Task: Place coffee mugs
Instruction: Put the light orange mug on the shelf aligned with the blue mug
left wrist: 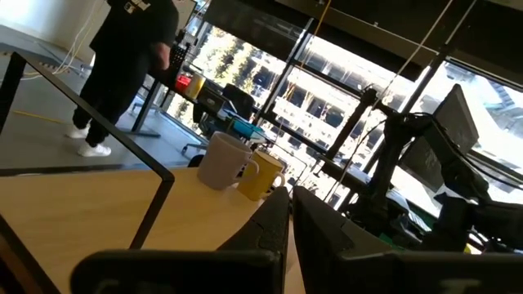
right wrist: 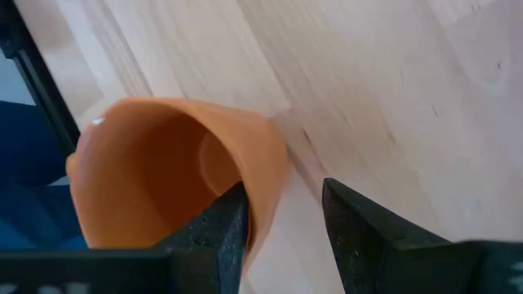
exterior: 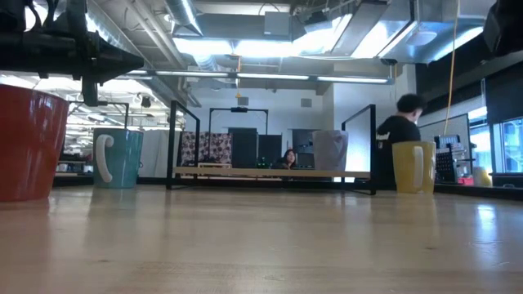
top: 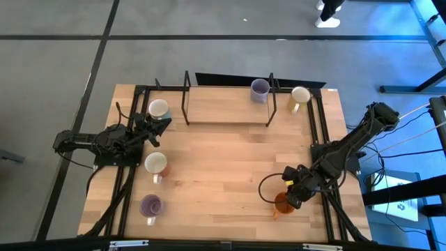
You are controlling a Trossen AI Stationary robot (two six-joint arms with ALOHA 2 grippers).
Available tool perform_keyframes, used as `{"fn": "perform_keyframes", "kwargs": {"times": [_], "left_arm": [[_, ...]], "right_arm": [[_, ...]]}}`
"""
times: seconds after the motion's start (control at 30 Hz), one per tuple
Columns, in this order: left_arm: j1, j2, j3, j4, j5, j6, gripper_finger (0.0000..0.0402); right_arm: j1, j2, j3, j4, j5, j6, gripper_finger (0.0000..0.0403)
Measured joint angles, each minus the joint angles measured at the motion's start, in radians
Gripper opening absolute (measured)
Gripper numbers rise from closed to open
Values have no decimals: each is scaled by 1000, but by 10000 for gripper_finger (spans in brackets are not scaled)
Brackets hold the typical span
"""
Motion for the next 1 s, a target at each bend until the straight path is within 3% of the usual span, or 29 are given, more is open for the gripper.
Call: {"fn": "perform_keyframes", "kwargs": {"times": [0.3,0.6,0.8,1.0], "left_arm": [[0,0,0,1,0,0,14],[0,0,0,3,-1,0,14],[0,0,0,4,-2,0,14],[0,0,0,7,-2,0,14]], "right_arm": [[0,104,0,41,-18,14,108],[-3,139,12,25,-22,-15,10],[-27,138,115,-85,-26,-139,12],[-146,132,263,-294,6,-357,12]]}}
